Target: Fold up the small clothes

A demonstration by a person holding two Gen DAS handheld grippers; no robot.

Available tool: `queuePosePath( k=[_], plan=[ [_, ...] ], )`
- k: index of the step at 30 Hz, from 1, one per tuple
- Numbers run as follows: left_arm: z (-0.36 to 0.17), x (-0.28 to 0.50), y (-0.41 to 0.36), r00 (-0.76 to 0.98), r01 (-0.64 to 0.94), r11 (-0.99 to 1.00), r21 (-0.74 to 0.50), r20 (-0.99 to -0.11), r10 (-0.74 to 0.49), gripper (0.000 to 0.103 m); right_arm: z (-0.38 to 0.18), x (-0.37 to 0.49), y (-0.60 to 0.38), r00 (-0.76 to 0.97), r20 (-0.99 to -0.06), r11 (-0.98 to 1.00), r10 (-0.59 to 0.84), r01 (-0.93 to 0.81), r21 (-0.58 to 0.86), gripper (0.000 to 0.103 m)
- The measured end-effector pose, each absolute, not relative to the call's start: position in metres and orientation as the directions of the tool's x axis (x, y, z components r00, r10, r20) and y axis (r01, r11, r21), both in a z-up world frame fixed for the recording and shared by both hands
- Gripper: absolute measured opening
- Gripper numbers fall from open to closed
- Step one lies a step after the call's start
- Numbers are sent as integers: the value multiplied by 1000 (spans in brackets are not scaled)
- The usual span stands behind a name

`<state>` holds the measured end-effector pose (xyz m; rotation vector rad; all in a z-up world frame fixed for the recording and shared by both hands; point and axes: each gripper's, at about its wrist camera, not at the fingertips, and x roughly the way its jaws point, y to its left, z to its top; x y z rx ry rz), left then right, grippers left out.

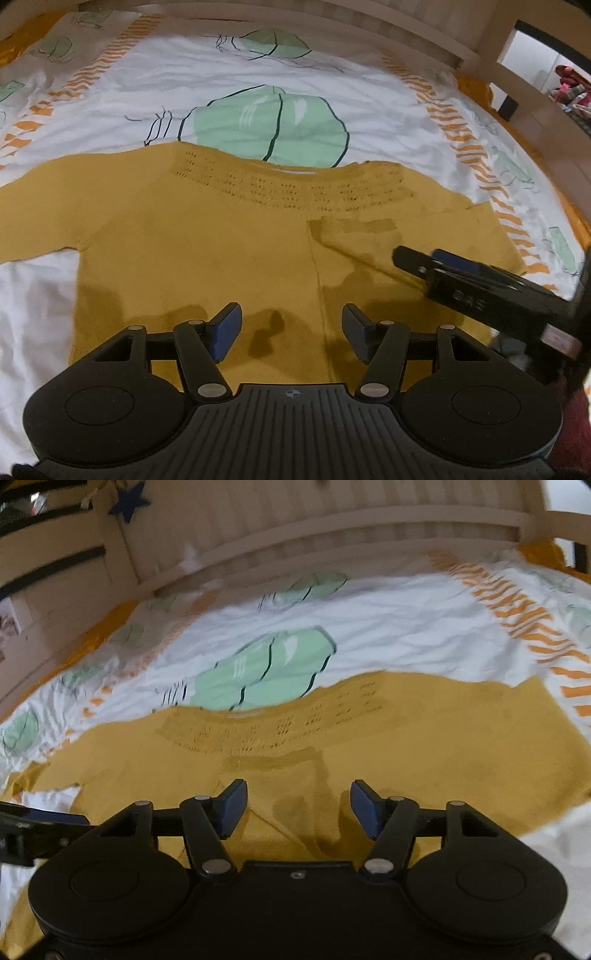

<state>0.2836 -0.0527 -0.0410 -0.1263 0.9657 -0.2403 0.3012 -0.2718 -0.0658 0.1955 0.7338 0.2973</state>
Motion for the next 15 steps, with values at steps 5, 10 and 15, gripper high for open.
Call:
queuePosePath(
  k=[5,10,15],
  plan=[
    [-39,283,-36,544,126,963,-238,-795,-267,58,-64,291,-254,685,-590,903,427,-290,317,12],
    [-39,287,-19,552,78,957,-278,-787,-274,58,-62,268,-222,620,-579,847,530,-420,326,13],
    [-42,298,-18,532,56,939,-340,-786,-316,58,-66,244,-216,638,-604,876,477,-406,262,53]
  ],
)
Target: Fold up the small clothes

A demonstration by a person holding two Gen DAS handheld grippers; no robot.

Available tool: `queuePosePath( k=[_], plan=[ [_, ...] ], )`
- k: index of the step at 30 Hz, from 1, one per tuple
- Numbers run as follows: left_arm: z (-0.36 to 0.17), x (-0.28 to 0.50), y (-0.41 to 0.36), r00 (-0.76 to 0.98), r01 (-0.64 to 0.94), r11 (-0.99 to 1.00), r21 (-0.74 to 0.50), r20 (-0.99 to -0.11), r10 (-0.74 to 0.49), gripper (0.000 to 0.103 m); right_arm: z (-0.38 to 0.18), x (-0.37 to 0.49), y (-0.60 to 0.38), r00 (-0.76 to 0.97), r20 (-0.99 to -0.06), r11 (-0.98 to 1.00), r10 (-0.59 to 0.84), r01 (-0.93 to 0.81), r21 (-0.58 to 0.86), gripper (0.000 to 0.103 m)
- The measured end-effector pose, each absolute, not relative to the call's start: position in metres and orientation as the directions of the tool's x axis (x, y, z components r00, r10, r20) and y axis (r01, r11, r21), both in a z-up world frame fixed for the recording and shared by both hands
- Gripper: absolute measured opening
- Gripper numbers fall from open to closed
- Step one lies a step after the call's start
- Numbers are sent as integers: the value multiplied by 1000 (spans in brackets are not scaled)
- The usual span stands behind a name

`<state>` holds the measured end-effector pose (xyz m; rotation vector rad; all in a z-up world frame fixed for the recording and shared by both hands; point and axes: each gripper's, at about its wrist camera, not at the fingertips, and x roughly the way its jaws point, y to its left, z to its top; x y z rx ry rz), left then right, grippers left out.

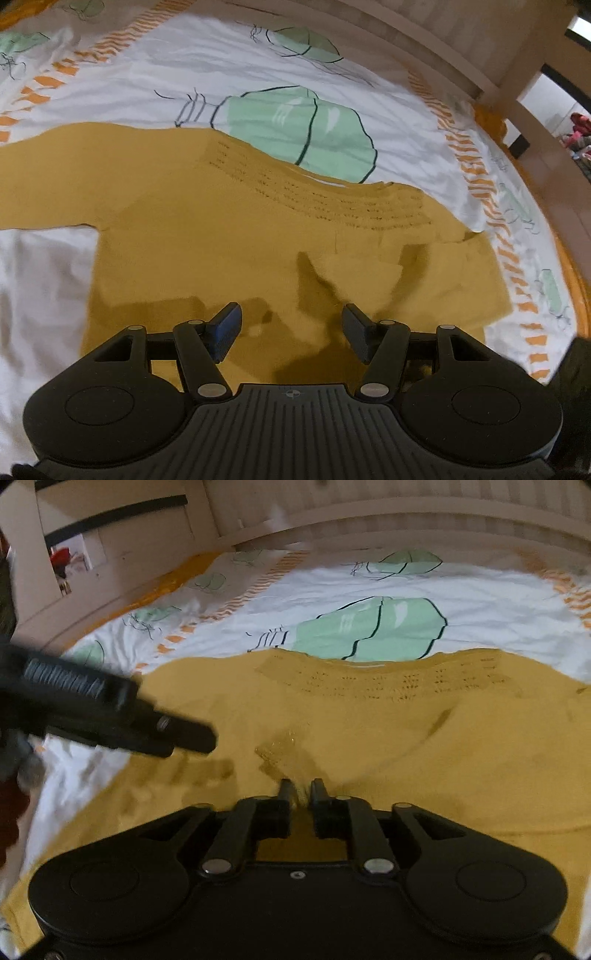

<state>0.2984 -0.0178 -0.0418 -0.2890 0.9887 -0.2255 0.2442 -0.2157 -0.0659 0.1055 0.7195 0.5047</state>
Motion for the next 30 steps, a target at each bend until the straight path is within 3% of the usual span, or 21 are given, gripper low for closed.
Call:
queuePosePath(
  k=[2,7,15,21,23,25,26,30],
  plan=[
    [-43,303,-23,530,68,940,-335,-786,-318,58,-62,234,-223,667,-579,882,468,-394,259,73],
    [-50,319,-43,509,95,943,-320,-799,-322,58,-59,214,-238,752,-530,917,392,-363,163,75],
    [-78,335,-54,448,43,950,-309,-844,-295,58,-62,218,-269,747,-484,885,456,-323,336,78],
    [-80,339,-65,456,56,938,-342,-827,-329,58,-61,225,-273,749,-477,878,461,-308,366,80],
    [-80,342,-68,467,59,930,-362,-813,-346,46,-62,228,-275,748,-477,877,461,-303,373,80],
    [-79,344,-71,486,52,932,-360,-806,-338,16,-62,227,-278,747,-476,874,464,-297,384,80],
    [-77,343,-70,508,64,930,-362,-790,-343,9,-62,227,-279,747,-475,873,464,-295,389,80],
    [-53,336,-74,618,106,958,-265,-738,-273,8,-63,230,-283,747,-471,865,470,-283,414,82]
  ],
)
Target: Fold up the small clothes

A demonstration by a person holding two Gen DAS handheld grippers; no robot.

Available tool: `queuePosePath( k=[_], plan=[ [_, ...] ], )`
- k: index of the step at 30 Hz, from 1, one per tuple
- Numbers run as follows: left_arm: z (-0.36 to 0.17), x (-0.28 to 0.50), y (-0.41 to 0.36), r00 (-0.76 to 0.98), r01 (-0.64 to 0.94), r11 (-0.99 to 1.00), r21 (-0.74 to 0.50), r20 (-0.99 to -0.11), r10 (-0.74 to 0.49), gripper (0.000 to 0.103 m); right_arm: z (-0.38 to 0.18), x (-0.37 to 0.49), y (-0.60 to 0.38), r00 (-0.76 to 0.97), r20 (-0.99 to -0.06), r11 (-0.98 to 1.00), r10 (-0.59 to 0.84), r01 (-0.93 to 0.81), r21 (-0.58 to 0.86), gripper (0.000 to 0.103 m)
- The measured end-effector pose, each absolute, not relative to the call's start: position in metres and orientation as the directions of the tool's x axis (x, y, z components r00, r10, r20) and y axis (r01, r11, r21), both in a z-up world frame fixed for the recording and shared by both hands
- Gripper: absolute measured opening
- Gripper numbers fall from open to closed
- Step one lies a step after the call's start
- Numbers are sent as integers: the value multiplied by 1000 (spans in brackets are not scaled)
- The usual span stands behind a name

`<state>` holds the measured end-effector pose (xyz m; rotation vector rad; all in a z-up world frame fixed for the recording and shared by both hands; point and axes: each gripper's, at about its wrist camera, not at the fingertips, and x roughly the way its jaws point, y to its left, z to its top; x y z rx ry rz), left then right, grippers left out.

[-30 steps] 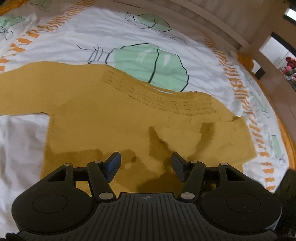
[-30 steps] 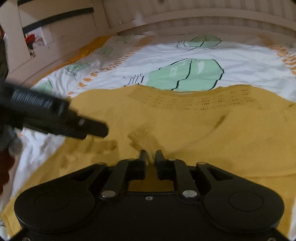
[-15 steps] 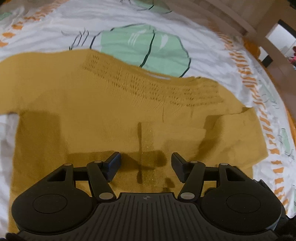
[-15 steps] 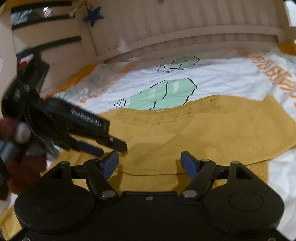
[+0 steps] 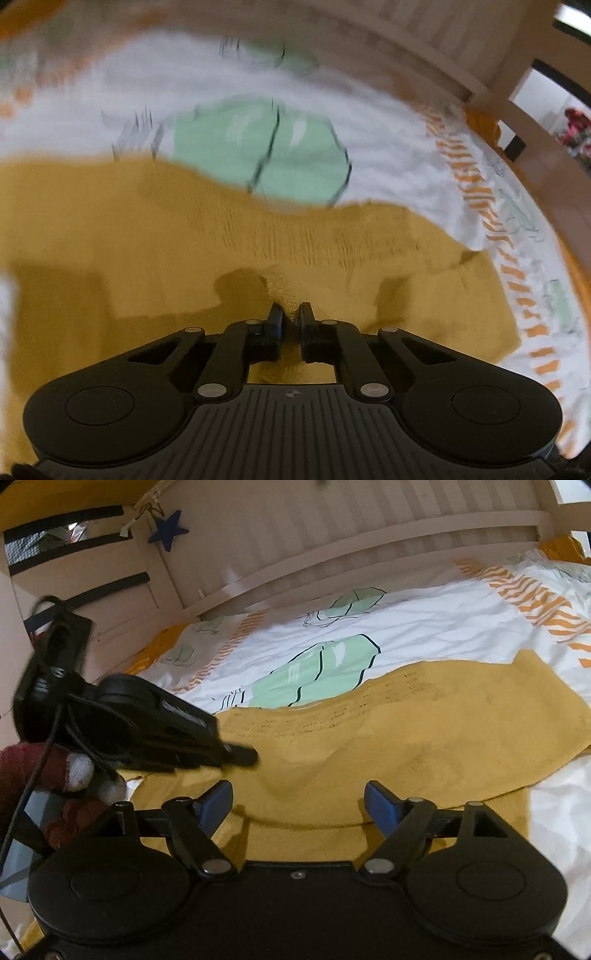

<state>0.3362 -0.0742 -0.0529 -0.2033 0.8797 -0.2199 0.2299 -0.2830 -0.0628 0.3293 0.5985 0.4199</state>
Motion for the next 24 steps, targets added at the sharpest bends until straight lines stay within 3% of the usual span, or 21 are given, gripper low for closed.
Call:
queuePosePath(
  k=[4,9,19,24],
  plan=[
    [-21,335,-68,704,131,983,-129,-686,-184,8,-62,232,-287,748,-464,857,474,-271,439,85],
    [-1,347,-36,752,73,996,-55,-653,-91,8,-63,234,-287,744,-477,860,469,-260,440,88],
    [-32,368,10,696,-48,999,-16,-717,22,8,-74,241,-284,715,-541,878,444,-227,421,89],
    [-53,372,21,655,-45,999,-28,-756,8,12,-79,243,-284,699,-558,877,448,-222,426,95]
  ],
)
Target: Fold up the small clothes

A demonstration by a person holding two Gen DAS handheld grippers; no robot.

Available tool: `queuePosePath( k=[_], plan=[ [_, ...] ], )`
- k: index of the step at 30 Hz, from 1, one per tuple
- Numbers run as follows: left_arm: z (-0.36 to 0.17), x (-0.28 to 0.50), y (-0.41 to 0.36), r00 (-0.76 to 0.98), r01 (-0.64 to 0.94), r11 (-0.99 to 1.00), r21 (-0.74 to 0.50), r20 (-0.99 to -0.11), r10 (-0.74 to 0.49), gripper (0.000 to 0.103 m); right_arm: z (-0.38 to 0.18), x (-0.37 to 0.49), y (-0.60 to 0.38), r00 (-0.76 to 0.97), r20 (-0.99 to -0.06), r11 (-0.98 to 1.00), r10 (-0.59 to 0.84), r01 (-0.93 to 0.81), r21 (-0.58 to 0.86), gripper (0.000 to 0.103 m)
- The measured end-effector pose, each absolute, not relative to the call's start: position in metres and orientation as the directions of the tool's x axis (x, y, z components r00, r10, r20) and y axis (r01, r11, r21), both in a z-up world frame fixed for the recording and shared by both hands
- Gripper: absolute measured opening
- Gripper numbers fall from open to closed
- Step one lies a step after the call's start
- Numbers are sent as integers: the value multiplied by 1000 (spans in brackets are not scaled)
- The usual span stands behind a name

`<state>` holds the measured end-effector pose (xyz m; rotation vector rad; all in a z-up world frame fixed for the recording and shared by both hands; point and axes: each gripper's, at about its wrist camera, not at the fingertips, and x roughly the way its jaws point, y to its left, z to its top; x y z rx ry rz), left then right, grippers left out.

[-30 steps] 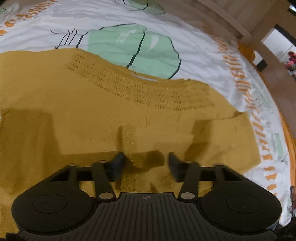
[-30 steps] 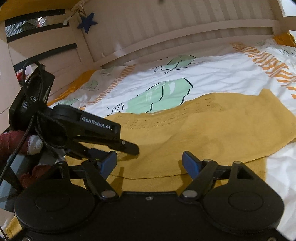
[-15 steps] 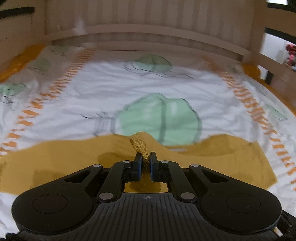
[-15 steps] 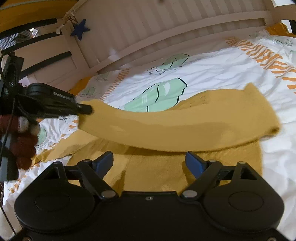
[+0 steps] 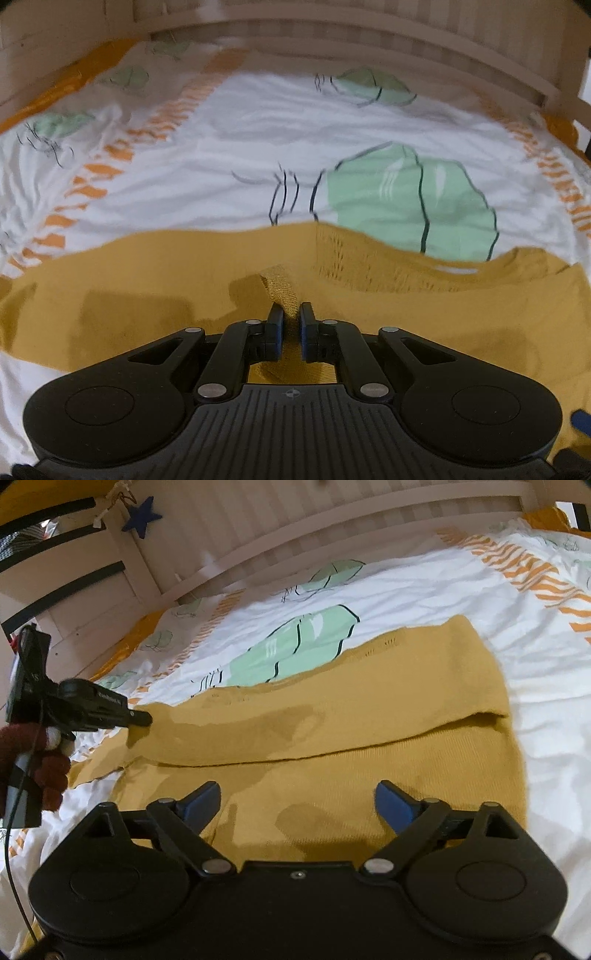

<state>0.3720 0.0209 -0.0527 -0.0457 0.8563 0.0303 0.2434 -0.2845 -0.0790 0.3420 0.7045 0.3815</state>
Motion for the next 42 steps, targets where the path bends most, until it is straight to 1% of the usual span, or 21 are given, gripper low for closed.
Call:
queuePosePath(
  k=[2,5,7,10,13,16,22,26,30,32,35,37,39,40,42],
  plan=[
    [-62,374,24,633,-48,999,-26,-774,10,13,-80,244,-283,693,-564,879,448,-226,421,98],
    [-74,374,32,610,-69,996,-55,-793,-2,19,-81,245,-279,687,-569,880,453,-241,409,102],
    [-81,373,39,605,-78,992,-98,-795,-31,24,-82,245,-277,686,-577,887,444,-244,393,102],
    [-86,368,48,624,-71,983,-167,-777,-87,33,-82,245,-274,684,-583,891,438,-246,382,102],
    [-88,365,49,631,-40,981,-188,-766,-121,41,-84,245,-273,685,-585,893,435,-247,376,103],
    [-84,356,49,646,-43,984,-173,-756,-105,41,-84,243,-272,689,-581,894,433,-250,371,103],
    [-77,325,74,657,-57,979,-198,-745,-112,42,-86,241,-278,697,-553,877,456,-248,411,103],
    [-67,305,105,662,-81,986,-144,-747,-55,44,-86,240,-277,702,-548,878,454,-248,409,103],
    [-57,282,148,685,-124,987,-100,-728,13,44,-85,241,-268,700,-573,898,425,-245,366,103],
    [-53,272,169,693,-150,984,-95,-720,36,44,-83,242,-260,694,-600,915,397,-246,320,103],
    [-49,255,198,712,-188,977,-105,-700,62,44,-81,242,-243,680,-653,943,332,-257,212,103],
    [-47,245,214,721,-212,971,-107,-689,81,44,-78,244,-229,660,-699,954,275,-279,112,103],
    [-47,238,229,720,-237,967,-97,-685,108,44,-74,244,-217,654,-718,958,237,-281,61,103],
    [-47,234,237,719,-252,964,-81,-683,130,44,-70,243,-213,657,-714,959,241,-275,71,103],
    [-46,226,250,716,-278,960,-46,-676,175,44,-61,238,-209,676,-684,958,276,-254,135,102]
  ],
)
